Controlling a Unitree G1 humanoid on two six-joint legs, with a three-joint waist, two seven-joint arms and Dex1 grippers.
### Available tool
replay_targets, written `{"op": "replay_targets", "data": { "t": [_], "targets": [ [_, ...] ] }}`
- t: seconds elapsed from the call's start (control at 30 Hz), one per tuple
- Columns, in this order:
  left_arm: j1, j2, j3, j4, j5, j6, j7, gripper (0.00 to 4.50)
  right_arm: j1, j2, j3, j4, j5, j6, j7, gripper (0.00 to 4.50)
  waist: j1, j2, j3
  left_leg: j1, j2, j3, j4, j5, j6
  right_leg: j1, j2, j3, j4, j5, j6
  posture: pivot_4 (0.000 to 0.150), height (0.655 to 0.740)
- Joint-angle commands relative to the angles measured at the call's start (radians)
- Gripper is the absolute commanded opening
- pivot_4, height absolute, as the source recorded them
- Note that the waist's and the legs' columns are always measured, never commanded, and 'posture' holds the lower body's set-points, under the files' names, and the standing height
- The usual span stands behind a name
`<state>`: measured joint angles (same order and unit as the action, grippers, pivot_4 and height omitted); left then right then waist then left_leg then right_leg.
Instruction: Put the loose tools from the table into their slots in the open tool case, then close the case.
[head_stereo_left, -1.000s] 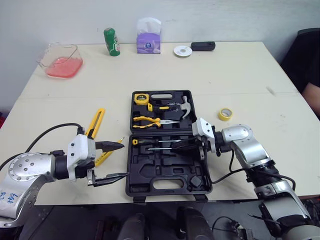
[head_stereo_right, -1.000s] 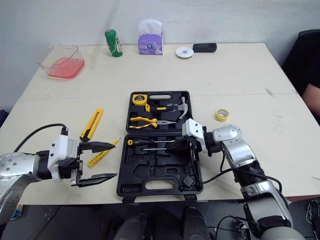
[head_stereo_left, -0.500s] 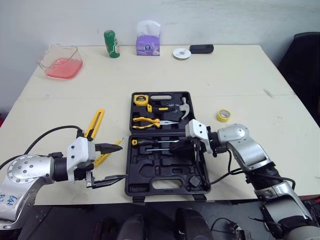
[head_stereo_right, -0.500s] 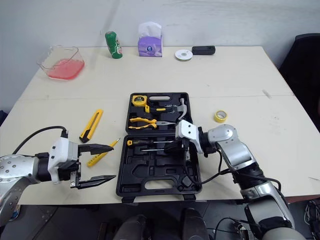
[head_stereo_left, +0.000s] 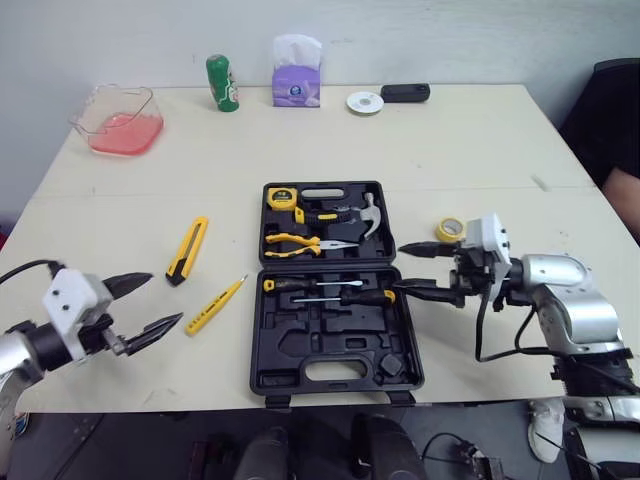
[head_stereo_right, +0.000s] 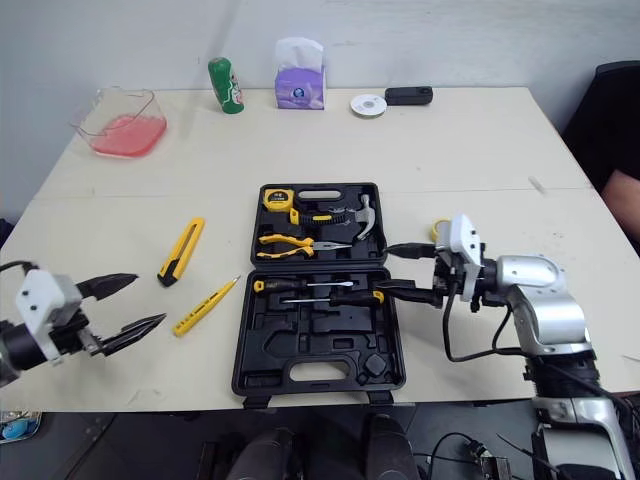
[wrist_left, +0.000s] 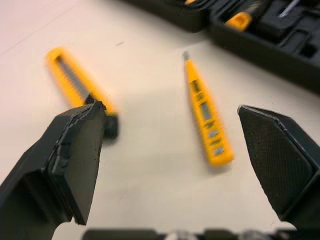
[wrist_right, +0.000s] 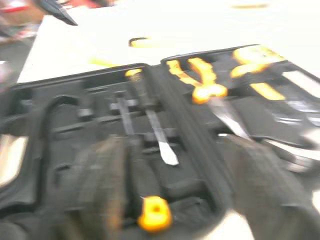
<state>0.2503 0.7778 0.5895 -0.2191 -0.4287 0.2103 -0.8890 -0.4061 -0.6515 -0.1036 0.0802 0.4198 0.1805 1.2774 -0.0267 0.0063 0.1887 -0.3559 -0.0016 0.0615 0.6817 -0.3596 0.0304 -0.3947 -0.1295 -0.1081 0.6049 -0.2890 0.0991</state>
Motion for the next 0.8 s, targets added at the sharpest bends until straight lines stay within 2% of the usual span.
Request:
{"op": "replay_targets", "data": {
  "t": [0.03, 0.2, 0.37, 0.5, 0.63, 0.8],
  "targets": [
    [0.043, -0.05, 0.141, 0.018, 0.02, -0.057, 0.088, 4.5, 0.057, -0.06, -0.123, 0.003, -0.024, -0.115, -0.063, 4.48, 0.002, 0.0, 0.0, 0.0, 0.0, 0.0, 0.0, 0.0, 0.001, 0.0, 0.0, 0.0, 0.0, 0.0, 0.0, 0.15, 0.74],
    [0.116, -0.111, 0.28, 0.107, 0.048, -0.079, 0.203, 4.5, 0.099, -0.188, -0.283, 0.249, -0.055, -0.258, -0.118, 4.48, 0.012, 0.0, 0.0, 0.001, -0.002, 0.001, 0.0, -0.001, 0.003, 0.001, -0.002, 0.001, -0.003, 0.001, 0.002, 0.15, 0.74],
    [0.161, -0.106, 0.386, 0.266, 0.041, -0.111, 0.244, 4.5, 0.085, -0.302, -0.34, 0.576, -0.117, -0.465, -0.151, 4.48, 0.011, 0.0, 0.0, 0.002, -0.001, 0.003, 0.0, -0.002, 0.003, 0.0, -0.002, 0.002, -0.004, 0.001, 0.001, 0.15, 0.74],
    [0.169, -0.096, 0.441, 0.308, 0.036, -0.1, 0.299, 4.5, 0.099, -0.347, -0.362, 0.817, -0.162, -0.632, -0.239, 4.48, 0.007, 0.0, 0.001, 0.002, 0.0, 0.003, 0.0, -0.004, 0.002, 0.0, -0.002, 0.002, -0.005, 0.0, 0.001, 0.15, 0.74],
    [0.18, -0.112, 0.445, 0.281, 0.015, -0.081, 0.306, 4.5, 0.088, -0.354, -0.35, 0.926, -0.183, -0.704, -0.278, 4.48, -0.002, 0.001, 0.001, 0.003, 0.0, 0.003, 0.0, -0.005, 0.002, 0.001, -0.003, 0.002, -0.006, 0.0, 0.001, 0.15, 0.74],
    [0.178, -0.121, 0.423, 0.209, -0.011, -0.036, 0.31, 4.5, 0.043, -0.329, -0.323, 0.98, -0.18, -0.71, -0.237, 4.48, -0.011, 0.002, 0.002, 0.003, 0.001, 0.003, 0.0, -0.007, -0.002, 0.001, -0.002, 0.003, -0.005, 0.0, 0.001, 0.15, 0.74]
  ]
}}
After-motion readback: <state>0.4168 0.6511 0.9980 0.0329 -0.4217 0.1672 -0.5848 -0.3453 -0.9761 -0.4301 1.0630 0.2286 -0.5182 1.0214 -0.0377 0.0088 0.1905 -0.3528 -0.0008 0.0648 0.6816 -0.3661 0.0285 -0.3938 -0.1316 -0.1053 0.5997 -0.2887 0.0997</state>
